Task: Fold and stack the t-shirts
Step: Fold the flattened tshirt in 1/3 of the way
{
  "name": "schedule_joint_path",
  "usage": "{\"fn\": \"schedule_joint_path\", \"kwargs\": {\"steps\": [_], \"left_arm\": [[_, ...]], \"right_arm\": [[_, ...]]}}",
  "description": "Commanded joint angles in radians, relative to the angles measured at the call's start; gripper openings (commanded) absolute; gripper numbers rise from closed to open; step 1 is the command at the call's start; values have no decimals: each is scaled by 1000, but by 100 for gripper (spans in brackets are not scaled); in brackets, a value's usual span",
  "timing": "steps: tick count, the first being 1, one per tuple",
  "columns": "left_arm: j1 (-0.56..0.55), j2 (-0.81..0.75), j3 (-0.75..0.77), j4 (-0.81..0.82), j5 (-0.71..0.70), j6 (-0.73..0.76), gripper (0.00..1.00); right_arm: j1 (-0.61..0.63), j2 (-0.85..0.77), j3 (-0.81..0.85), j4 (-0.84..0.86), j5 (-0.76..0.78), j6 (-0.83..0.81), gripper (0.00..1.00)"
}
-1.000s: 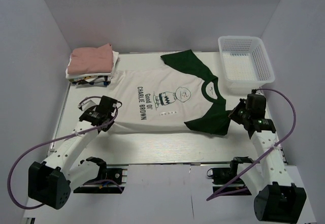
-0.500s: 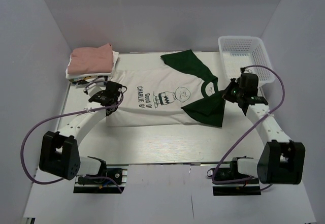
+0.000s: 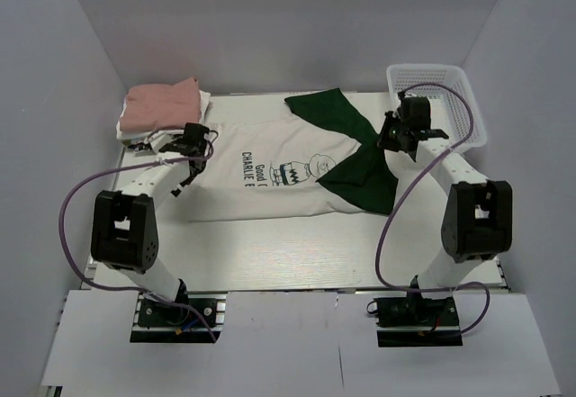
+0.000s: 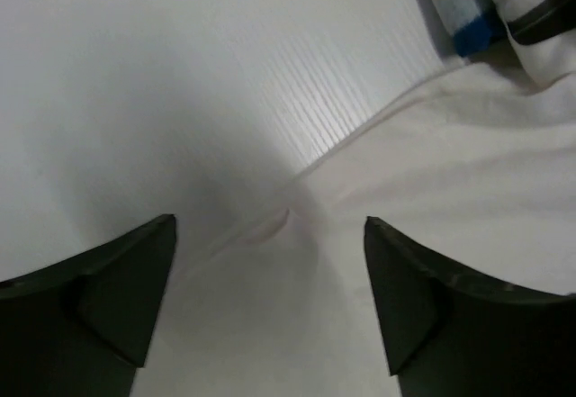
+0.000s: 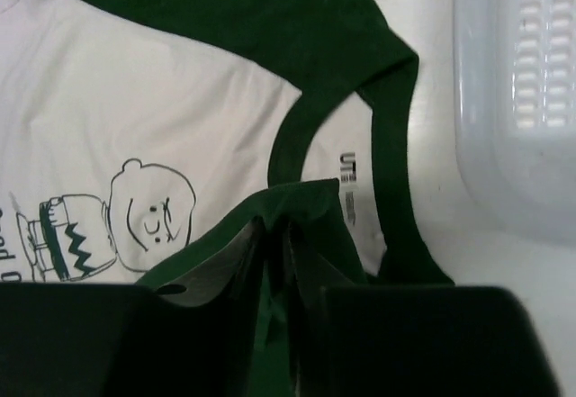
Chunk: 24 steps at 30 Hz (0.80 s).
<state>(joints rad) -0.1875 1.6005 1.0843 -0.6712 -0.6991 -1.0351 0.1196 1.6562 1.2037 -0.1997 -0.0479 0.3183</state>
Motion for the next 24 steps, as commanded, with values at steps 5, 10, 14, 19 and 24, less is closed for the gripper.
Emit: {"fn": "schedule_joint_path", "kwargs": {"steps": [5,10,14,19,24], "left_arm": [[72,33,192,-65,123,85,100],[59,-74,40,77,317,193,100],[49,-148,-89,218,567,274,100],[49,-151,-219,346,691,283,100],[49,-94,-228,335,648,283,100]], "right_arm": [[38,33,157,-90,19,-120,90],[74,-74,17,-72,-9,-130,90],[107,-180,-125,-53,-47,-87,90],[121,-207,-289,14,-49,-25,90],[123,-135,-323,92,-98,11,90]]}}
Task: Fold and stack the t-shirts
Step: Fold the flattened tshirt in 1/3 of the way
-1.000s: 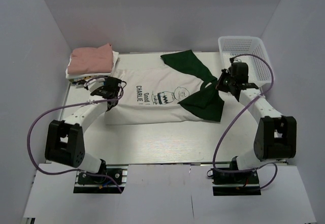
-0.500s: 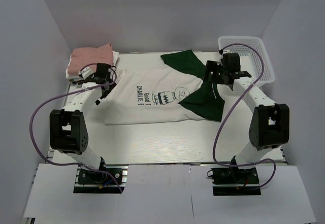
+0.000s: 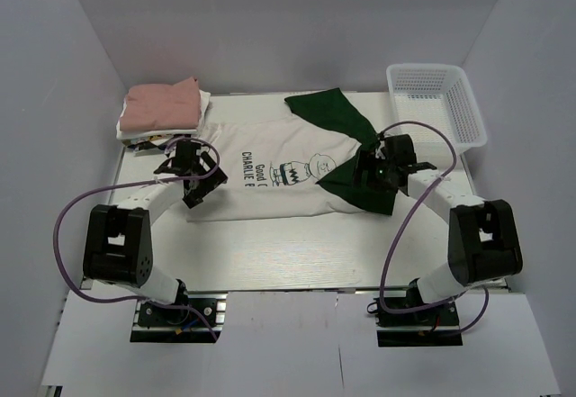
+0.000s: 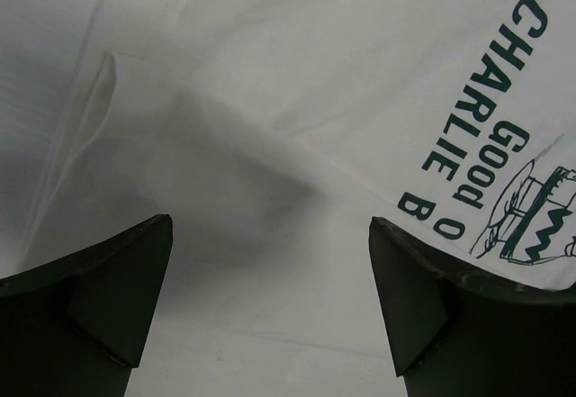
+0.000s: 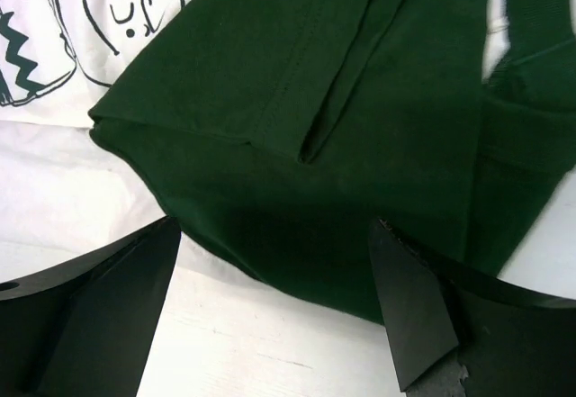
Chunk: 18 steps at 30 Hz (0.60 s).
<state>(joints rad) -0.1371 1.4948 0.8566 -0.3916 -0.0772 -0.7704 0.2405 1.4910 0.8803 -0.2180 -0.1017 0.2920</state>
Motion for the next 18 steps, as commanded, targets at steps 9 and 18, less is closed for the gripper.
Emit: {"fn": "schedule_joint_path", "kwargs": {"steps": [9,18], "left_arm": [[8,67,-1,45,-16,19,100],[17,97,-1,26,-44,49,100]], "right_arm": [[19,196,60,204,-125,87,90],[48,330,163,429,-182,185,90]]}}
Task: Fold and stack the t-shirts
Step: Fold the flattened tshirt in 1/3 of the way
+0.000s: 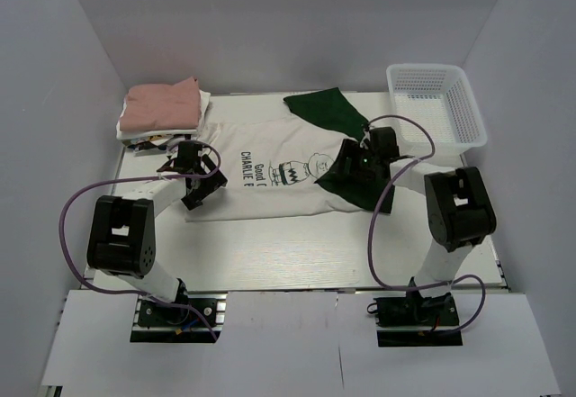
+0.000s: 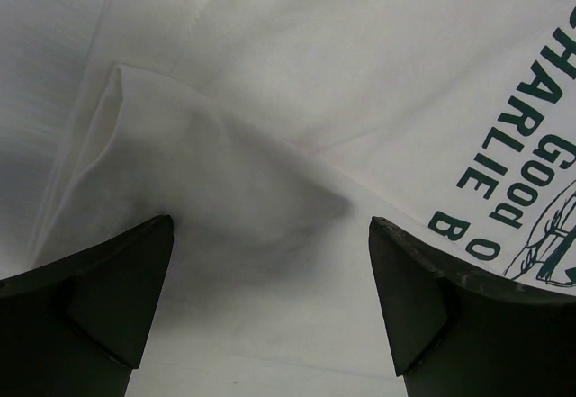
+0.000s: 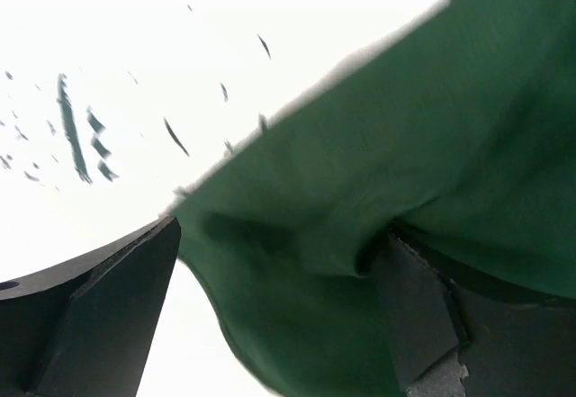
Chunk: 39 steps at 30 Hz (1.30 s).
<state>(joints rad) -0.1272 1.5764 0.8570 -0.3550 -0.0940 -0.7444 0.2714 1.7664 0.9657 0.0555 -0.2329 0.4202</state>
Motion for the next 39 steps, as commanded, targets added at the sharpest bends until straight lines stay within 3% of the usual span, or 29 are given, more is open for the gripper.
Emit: {"fn": "schedule_joint_path", "kwargs": {"steps": [1,5,8,11,18,20,26,30,33,34,39], "left_arm": [[8,16,8,-22,-27,23,100],[8,16,8,-62,-64,23,100],[8,-15,17,-82,-87,23,100],[8,-52,17,-93,-108,23,100],[8,-82,17,-84,-131,33,100],[8,-82,8,-75,-121,33,100],[8,-64,-32,-50,-75,-9,100],[-3,-33,-56,-117,-75,-29,100],[-3,-53,-105,-192,-75,-52,100],[-3,-70,-137,-234,-66,-65,100],[-12,-229,-263,-370,-7,-111,100]], "right_arm": [[26,76,94,196,-57,72,90],[49,192,269,305,-16,155,90],[57,223,396,279,18,146,90],[69,193,413,251,53,100,90],[61,-21,130,52,208,-20,90],[57,-86,53,18,305,-8,90],[43,-145,-108,-92,397,58,90],[37,-180,-201,-134,345,107,90],[34,-240,-289,-225,357,189,90],[32,-255,-304,-329,359,210,90],[31,-512,-478,-496,342,324,90]]}}
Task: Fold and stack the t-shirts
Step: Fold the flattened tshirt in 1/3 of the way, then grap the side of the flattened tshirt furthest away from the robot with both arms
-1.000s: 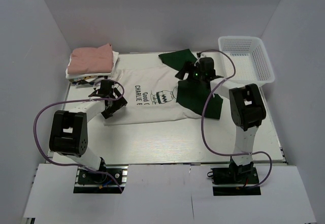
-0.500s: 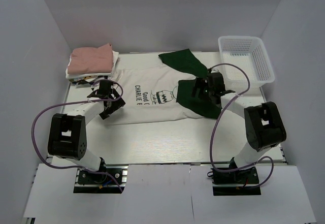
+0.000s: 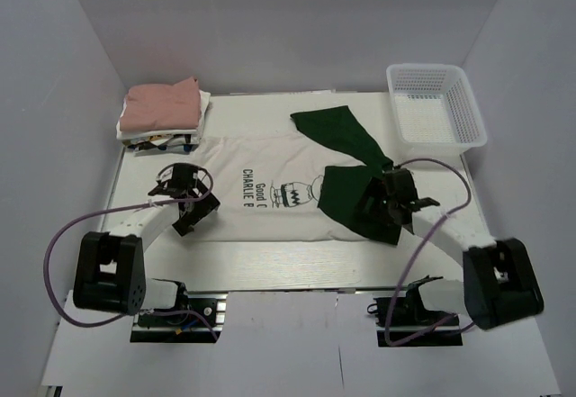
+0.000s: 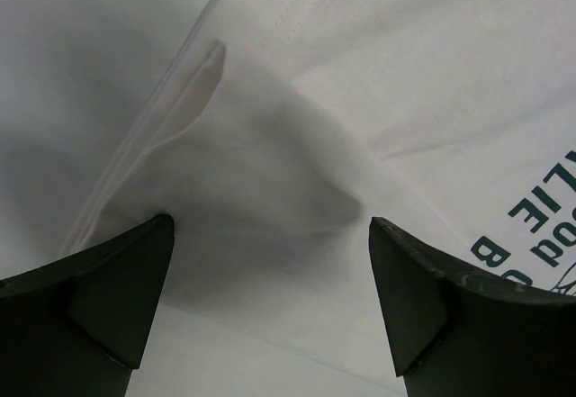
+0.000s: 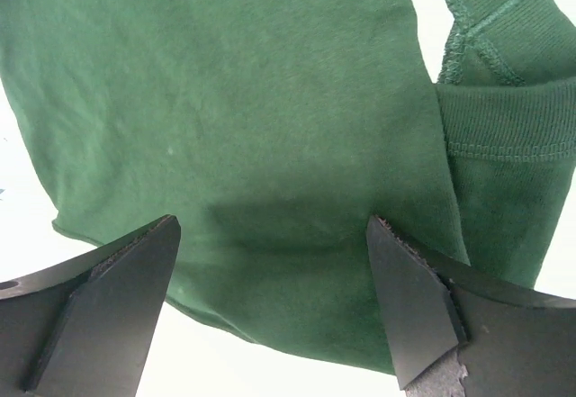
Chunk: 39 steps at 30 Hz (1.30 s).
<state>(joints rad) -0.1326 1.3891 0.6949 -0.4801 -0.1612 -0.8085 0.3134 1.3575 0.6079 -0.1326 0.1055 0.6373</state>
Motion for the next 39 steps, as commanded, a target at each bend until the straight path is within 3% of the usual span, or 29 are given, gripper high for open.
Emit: {"fn": "schedule_joint_path", "kwargs": {"steps": [1,3,5,6,9,12,17,20,25,28,34,39], "left_arm": [[-16,-74,-115,-279,72,-64,100],[-16,-195,-185,-276,205,-81,100],[-16,-270,-216,-285,248,-81,100],[-16,-338,-206,-308,212,-93,100],[-25,-418,-132,-287,165,-81,100],[-25,-438,-6,-209,64,-34,100],[4,-207,278,-190,-110,3,100],[4,-61,456,-164,-141,28,100],[13,218,630,-126,-204,84,100],[13,329,731,-143,-204,103,100],[13,566,943,-213,-247,132,100],[13,649,965,-218,-227,123,97]], "right_arm": [[-5,-179,-153,-327,-33,119,90],[-4,-280,-187,-378,-73,121,90],[-2,-379,-178,-500,-53,128,90],[3,-471,-145,-525,-35,125,90],[6,-546,-75,-503,13,28,90],[16,-520,25,-406,31,-99,90],[23,-329,197,-153,91,-175,90],[21,-200,311,-17,140,-200,90],[13,-25,432,122,285,-194,90],[7,100,506,117,322,-234,90],[-20,402,856,-40,344,-303,90],[-33,598,1055,-101,424,-326,90]]}}
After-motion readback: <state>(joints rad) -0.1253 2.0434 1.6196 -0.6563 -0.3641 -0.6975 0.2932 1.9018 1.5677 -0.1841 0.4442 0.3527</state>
